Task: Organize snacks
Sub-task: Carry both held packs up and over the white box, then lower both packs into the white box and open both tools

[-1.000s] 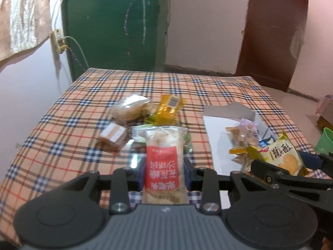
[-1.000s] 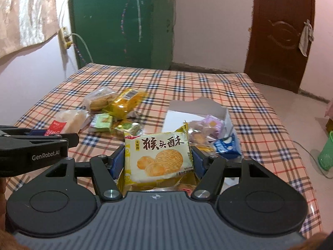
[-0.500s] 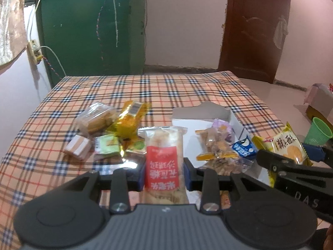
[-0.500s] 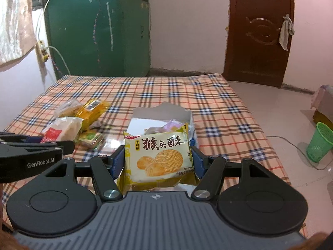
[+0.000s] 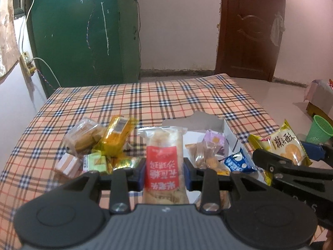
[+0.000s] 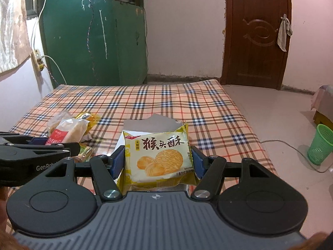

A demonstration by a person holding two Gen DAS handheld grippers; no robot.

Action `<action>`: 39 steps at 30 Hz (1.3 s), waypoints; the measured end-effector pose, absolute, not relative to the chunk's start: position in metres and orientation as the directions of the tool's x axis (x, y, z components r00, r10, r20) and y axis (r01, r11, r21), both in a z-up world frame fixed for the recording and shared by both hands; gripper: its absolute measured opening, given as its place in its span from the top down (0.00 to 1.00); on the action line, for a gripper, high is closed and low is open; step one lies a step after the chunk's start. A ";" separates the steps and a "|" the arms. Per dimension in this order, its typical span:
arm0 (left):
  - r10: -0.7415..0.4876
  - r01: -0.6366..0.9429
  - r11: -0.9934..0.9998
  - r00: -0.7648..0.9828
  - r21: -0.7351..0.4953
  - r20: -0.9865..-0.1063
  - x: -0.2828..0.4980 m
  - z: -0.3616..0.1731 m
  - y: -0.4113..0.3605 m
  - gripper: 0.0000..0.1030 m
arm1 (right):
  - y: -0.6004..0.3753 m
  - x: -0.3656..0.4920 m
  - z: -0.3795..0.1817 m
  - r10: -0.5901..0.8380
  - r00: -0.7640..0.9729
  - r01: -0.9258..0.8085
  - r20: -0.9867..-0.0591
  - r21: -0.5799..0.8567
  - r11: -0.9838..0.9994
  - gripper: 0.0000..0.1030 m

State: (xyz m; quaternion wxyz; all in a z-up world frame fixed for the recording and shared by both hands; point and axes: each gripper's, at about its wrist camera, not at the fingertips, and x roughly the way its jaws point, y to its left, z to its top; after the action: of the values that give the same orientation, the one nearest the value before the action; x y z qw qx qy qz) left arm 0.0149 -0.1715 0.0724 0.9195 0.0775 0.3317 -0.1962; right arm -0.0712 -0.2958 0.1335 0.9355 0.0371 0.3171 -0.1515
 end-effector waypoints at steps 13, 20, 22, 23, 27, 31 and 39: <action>-0.317 0.416 0.909 0.716 0.016 -0.623 0.035 0.086 -0.191 0.68 | -0.319 -0.054 0.148 -0.256 0.770 0.305 -0.584 -0.016 0.952 0.22; -0.318 0.422 0.907 0.705 0.014 -0.634 0.049 0.080 -0.205 0.68 | -0.331 -0.039 0.145 -0.252 0.766 0.310 -0.591 -0.003 0.951 0.22; -0.322 0.424 0.906 0.696 0.005 -0.642 0.054 0.077 -0.208 0.68 | -0.333 -0.035 0.143 -0.251 0.766 0.310 -0.592 -0.001 0.951 0.22; -0.326 0.427 0.904 0.691 0.001 -0.645 0.058 0.076 -0.209 0.68 | -0.333 -0.032 0.143 -0.251 0.766 0.310 -0.592 -0.001 0.951 0.22; -0.329 0.434 0.901 0.683 0.000 -0.652 0.071 0.072 -0.218 0.68 | -0.337 -0.022 0.139 -0.250 0.762 0.316 -0.598 0.006 0.949 0.22; -0.331 0.437 0.900 0.683 0.000 -0.651 0.083 0.072 -0.225 0.68 | -0.342 -0.013 0.138 -0.252 0.759 0.325 -0.600 0.014 0.946 0.21; -0.343 0.452 0.892 0.666 -0.008 -0.663 0.100 0.059 -0.236 0.68 | -0.350 0.006 0.131 -0.261 0.742 0.336 -0.617 0.006 0.942 0.21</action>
State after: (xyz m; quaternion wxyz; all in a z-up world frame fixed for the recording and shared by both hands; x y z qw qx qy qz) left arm 0.0997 -0.2358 0.0591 0.9092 0.0788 0.3457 -0.2184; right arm 0.0057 -0.3499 0.1314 0.9316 0.0586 0.3211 -0.1602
